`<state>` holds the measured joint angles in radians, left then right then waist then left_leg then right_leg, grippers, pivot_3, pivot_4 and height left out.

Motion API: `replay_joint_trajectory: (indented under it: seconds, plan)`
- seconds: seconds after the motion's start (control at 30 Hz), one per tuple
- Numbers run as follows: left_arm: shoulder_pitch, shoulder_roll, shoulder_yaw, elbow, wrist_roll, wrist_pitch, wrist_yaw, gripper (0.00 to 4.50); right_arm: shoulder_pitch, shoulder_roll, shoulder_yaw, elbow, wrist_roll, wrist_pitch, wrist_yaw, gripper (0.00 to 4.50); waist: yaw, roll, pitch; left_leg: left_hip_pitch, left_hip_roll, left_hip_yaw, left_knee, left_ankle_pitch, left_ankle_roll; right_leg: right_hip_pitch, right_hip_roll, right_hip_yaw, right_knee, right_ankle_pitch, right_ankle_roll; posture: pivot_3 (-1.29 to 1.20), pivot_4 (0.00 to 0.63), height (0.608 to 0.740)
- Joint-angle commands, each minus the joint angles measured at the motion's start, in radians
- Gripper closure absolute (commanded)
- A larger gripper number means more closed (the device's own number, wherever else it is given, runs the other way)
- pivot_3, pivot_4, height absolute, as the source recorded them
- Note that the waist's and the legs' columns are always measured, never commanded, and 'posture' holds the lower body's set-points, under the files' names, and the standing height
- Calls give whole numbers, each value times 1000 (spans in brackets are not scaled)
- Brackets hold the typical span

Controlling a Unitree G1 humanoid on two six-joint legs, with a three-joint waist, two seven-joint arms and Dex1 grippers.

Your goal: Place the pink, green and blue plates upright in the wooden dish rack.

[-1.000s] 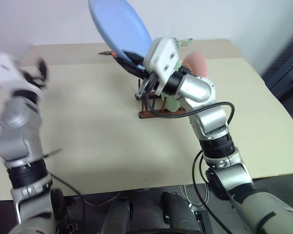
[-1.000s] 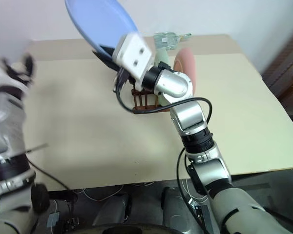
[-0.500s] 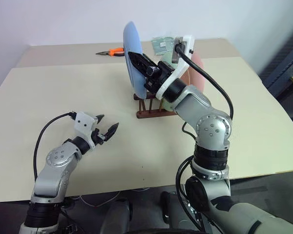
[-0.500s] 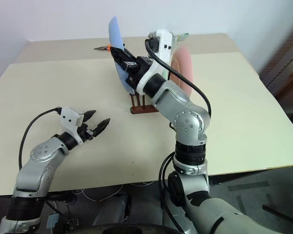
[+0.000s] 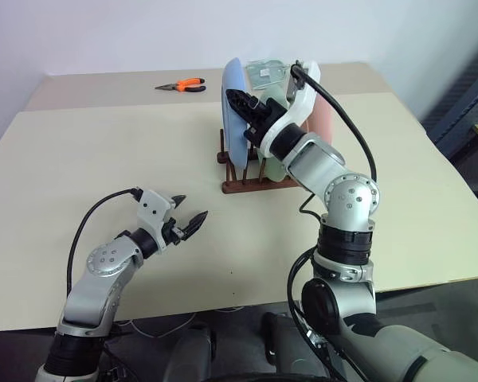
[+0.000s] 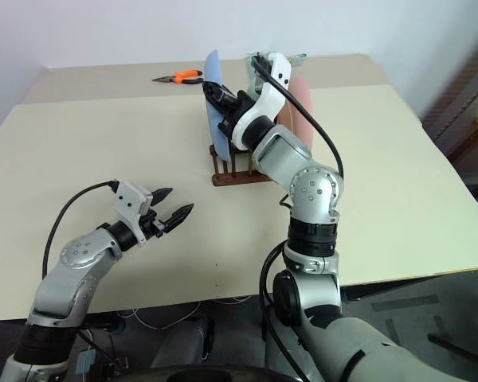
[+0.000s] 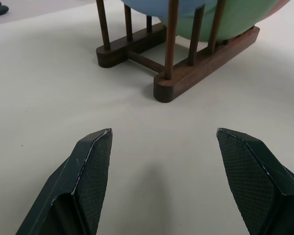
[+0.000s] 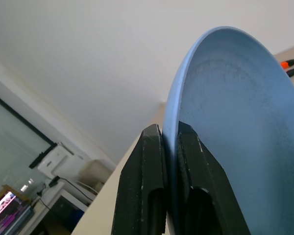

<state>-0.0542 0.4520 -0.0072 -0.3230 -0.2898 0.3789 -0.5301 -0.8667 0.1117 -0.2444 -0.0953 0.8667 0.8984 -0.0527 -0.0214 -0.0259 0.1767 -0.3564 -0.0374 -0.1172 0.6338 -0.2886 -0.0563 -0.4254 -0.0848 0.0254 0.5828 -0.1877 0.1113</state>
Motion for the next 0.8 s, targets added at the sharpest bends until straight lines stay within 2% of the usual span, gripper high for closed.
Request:
replay_joint_trajectory:
  seconds: [0.03, 0.17, 0.27, 0.37, 0.47, 0.53, 0.67, 0.73, 0.8]
  plan:
    - [-9, -6, -15, -33, 10, -12, -3, 978, -53, -54, 59, -1, -68, -67, 66, 3080, 1, 0, 0, 0, 0, 0, 0, 0, 0, 0, 0, 0, 0, 0, 0, 0, 150, 740]
    - [-8, -10, -20, -35, 11, -11, -3, 978, -58, -163, 189, -36, -212, -153, 173, 1130, 0, 0, 0, 0, 0, 0, 0, 0, 0, 0, 0, 0, -1, 0, 0, 0, 150, 740]
    - [-8, -13, -25, -32, 15, -12, -4, 978, -43, -318, 322, -101, -378, -297, 328, 1130, 1, 0, 0, 0, 0, 0, 0, 0, 0, 0, 0, 0, -1, 0, 1, 0, 150, 740]
    - [-11, -19, -29, -30, 20, -9, -4, 978, -23, -408, 357, -132, -448, -377, 413, 1130, 1, -1, 0, -1, 0, 0, 0, 0, 0, 0, 0, 0, -2, 0, 1, 0, 150, 740]
    - [-15, -20, -43, -14, 35, -21, -11, 978, 33, -521, 275, -205, -429, -431, 520, 1130, 5, -1, 0, 0, 0, 0, 0, 0, 0, 1, 0, 0, -2, 0, 1, 0, 150, 740]
    - [-18, -17, -46, 1, 48, -33, -14, 978, 116, -619, 165, -246, -375, -423, 590, 1130, 13, -1, -1, -1, 0, 0, 0, 0, 0, 2, 0, 0, -3, 0, 1, 0, 150, 740]
    - [-37, -24, -45, 50, 70, -61, -6, 978, 446, -845, -30, -248, -385, -443, 746, 1130, 32, -2, -1, -1, -2, 0, 2, -1, 1, 6, -2, 0, -7, -2, -1, 0, 150, 740]
    - [-49, -32, -52, 73, 84, -76, 0, 978, 591, -890, -97, -241, -361, -450, 809, 1130, 31, -1, 0, 0, -2, 1, 2, -1, 3, 7, -2, 0, -7, -2, -1, 0, 150, 740]
    - [-63, -43, -50, 104, 98, -88, 13, 978, 710, -909, -102, -230, -399, -494, 844, 1130, 23, 2, 0, 1, -1, 3, 2, -2, 3, 6, -2, 1, -6, -2, -1, 0, 150, 740]
